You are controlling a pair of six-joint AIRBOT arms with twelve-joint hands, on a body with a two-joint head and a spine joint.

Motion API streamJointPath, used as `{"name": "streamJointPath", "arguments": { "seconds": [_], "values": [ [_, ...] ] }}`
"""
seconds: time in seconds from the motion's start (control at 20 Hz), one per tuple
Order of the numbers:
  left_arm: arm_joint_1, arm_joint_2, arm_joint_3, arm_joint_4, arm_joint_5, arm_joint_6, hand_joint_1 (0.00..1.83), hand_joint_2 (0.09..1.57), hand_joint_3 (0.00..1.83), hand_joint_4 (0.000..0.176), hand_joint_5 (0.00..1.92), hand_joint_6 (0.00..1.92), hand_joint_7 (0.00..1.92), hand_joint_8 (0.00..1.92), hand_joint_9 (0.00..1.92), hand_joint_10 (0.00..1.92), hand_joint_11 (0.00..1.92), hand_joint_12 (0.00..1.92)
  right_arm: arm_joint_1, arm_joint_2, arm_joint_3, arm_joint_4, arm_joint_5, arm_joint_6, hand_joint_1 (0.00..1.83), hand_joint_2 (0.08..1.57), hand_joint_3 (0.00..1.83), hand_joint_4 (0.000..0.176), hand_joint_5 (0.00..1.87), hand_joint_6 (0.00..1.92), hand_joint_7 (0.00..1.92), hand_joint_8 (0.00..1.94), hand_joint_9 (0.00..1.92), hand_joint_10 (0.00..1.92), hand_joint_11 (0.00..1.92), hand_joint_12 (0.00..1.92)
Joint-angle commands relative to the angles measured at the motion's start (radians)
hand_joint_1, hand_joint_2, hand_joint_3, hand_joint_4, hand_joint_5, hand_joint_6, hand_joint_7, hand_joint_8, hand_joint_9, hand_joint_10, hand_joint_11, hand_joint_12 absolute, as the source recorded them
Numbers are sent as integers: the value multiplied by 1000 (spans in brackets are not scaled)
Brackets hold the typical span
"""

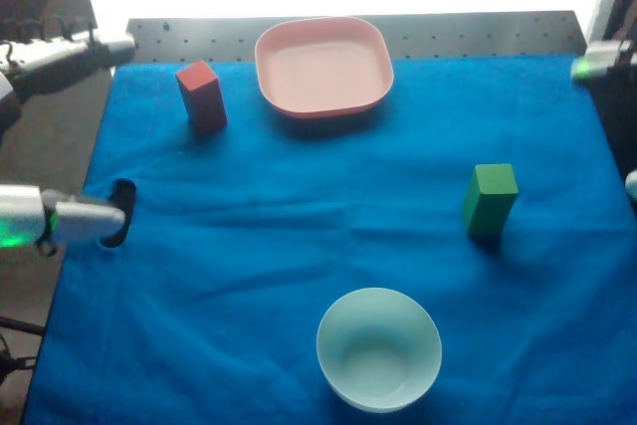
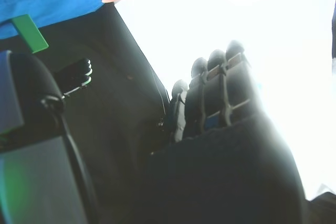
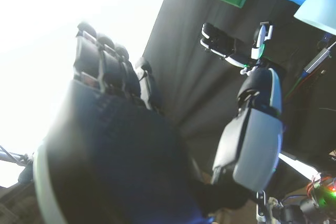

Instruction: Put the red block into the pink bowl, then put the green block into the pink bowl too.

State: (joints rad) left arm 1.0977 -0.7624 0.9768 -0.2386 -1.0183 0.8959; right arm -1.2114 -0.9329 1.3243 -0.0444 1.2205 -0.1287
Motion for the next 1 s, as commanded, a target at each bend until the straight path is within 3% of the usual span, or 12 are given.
{"name": "streamJointPath", "arguments": {
  "seconds": [0.0, 0.1, 0.15, 0.25, 0.35, 0.4, 0.45, 0.65, 0.7, 0.75, 0.9, 0.95],
  "values": [
    [-18, -7, 14, -15, -93, 4, 837, 968, 7, 57, 253, 5, 178, 4, 162, 14, 0, 533, 11, -1, 7, 44, 114, 8, 826, 1141, 4, 12, 554, 2, 374, 1, 418, 14, 103, 984],
    [-53, -36, 48, -18, -58, 4, 847, 984, 4, 78, 257, 1, 172, 0, 141, 1, 0, 406, 11, -7, 11, 43, 114, 8, 786, 1133, 0, 27, 568, 0, 412, 2, 477, 13, 181, 988],
    [-57, -38, 51, -17, -55, 5, 847, 984, 4, 78, 257, 1, 172, 0, 141, 1, 0, 406, 11, -7, 11, 43, 114, 8, 786, 1133, 0, 27, 568, 0, 412, 2, 477, 13, 181, 988],
    [-117, -63, 81, 1, 1, 18, 864, 983, 1, 66, 266, 2, 173, 0, 143, 1, 0, 445, 11, -7, 12, 43, 114, 8, 767, 1130, 4, 55, 570, 0, 416, 0, 478, 1, 189, 936],
    [-200, -101, 118, 29, 78, 43, 873, 986, 2, 62, 266, 2, 172, 0, 144, 1, 0, 449, 11, -8, 12, 43, 114, 8, 762, 1136, 6, 59, 567, 0, 412, 0, 471, 0, 181, 934],
    [-247, -127, 147, 44, 128, 51, 907, 1001, 7, 69, 265, 1, 162, 0, 141, 0, 0, 453, 11, -9, 12, 43, 114, 8, 756, 1138, 6, 72, 568, 0, 412, 0, 476, 2, 193, 936],
    [-295, -163, 184, 57, 186, 59, 932, 990, 0, 101, 289, 2, 172, 0, 152, 2, 0, 511, 11, -10, 12, 42, 114, 8, 755, 1136, 3, 76, 575, 3, 407, 1, 473, 3, 178, 928],
    [-416, -264, 280, 70, 353, 133, 936, 979, 0, 108, 379, 1, 324, 1, 296, 4, 48, 732, 11, -12, 13, 37, 114, 8, 748, 1133, 1, 56, 581, 3, 394, 0, 445, 0, 143, 905],
    [-446, -285, 297, 70, 396, 168, 1000, 973, 0, 69, 457, 1, 473, 2, 447, 11, 81, 961, 11, -12, 13, 37, 114, 8, 750, 1145, 0, 79, 574, 0, 385, 0, 428, 1, 136, 829],
    [-478, -304, 312, 69, 432, 211, 1000, 973, 0, 69, 457, 1, 473, 2, 447, 11, 81, 961, 11, -12, 13, 37, 114, 8, 750, 1145, 0, 79, 574, 0, 385, 0, 428, 1, 136, 829],
    [-527, -336, 345, 55, 495, 289, 980, 1014, 0, 0, 710, 6, 780, 8, 732, 35, 228, 1173, 11, -12, 13, 36, 114, 8, 726, 1149, 0, 112, 585, 0, 396, 1, 452, 3, 270, 645],
    [-541, -344, 354, 50, 513, 313, 980, 1014, 0, 0, 710, 6, 780, 8, 732, 35, 228, 1173, 11, -12, 13, 36, 114, 8, 726, 1149, 0, 112, 585, 0, 396, 1, 452, 3, 270, 645]
  ]
}}
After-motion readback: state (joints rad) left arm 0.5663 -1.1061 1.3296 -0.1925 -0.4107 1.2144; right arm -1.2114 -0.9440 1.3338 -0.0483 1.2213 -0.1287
